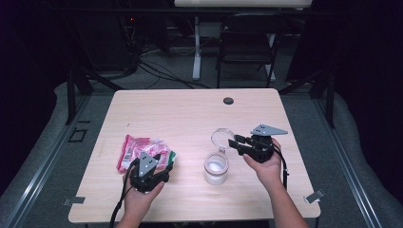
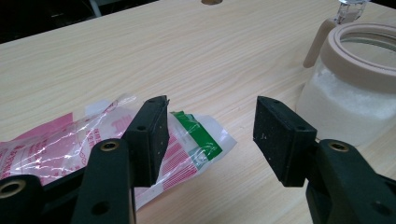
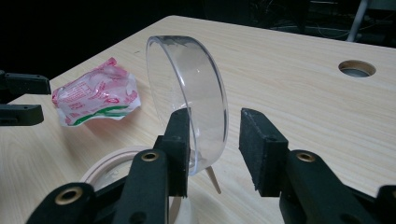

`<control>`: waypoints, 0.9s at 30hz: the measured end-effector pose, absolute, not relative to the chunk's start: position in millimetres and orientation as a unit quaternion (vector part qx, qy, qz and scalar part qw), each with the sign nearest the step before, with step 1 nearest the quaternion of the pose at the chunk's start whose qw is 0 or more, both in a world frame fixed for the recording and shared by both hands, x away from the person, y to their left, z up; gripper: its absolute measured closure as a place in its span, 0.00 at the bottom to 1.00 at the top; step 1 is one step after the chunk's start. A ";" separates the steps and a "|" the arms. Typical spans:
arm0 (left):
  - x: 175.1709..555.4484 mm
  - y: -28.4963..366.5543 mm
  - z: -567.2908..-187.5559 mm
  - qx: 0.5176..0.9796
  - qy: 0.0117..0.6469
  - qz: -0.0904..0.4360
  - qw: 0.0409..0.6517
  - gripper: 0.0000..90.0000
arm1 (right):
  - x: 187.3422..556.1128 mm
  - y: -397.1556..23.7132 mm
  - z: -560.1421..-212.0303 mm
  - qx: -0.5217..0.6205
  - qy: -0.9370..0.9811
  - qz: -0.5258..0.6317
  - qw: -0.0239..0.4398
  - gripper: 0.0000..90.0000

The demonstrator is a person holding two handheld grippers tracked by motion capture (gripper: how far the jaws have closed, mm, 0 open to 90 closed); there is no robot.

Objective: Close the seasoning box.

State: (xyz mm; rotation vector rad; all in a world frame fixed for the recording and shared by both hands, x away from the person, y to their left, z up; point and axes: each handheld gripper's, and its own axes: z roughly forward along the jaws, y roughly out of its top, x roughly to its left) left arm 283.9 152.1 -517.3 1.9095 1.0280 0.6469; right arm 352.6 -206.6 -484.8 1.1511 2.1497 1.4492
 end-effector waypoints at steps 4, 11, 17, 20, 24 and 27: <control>283.8 153.2 -517.4 0.763 0.414 0.259 0.424 0.50 | 352.6 -205.6 -484.6 0.398 0.750 0.506 0.154 0.77; 283.5 152.7 -517.0 0.763 0.412 0.259 0.426 0.50 | 351.6 -203.9 -483.8 0.396 0.751 0.504 0.158 0.81; 283.5 152.6 -517.1 0.763 0.412 0.259 0.425 0.49 | 350.5 -202.5 -482.6 0.397 0.750 0.504 0.161 0.82; 283.6 152.5 -517.3 0.764 0.412 0.259 0.425 0.49 | 350.4 -202.6 -482.5 0.397 0.750 0.503 0.162 0.82; 283.6 152.8 -517.2 0.764 0.412 0.259 0.424 0.49 | 350.2 -202.5 -482.3 0.396 0.752 0.502 0.163 0.82; 283.6 153.1 -517.2 0.763 0.413 0.260 0.424 0.49 | 350.0 -202.0 -482.1 0.396 0.752 0.502 0.163 0.82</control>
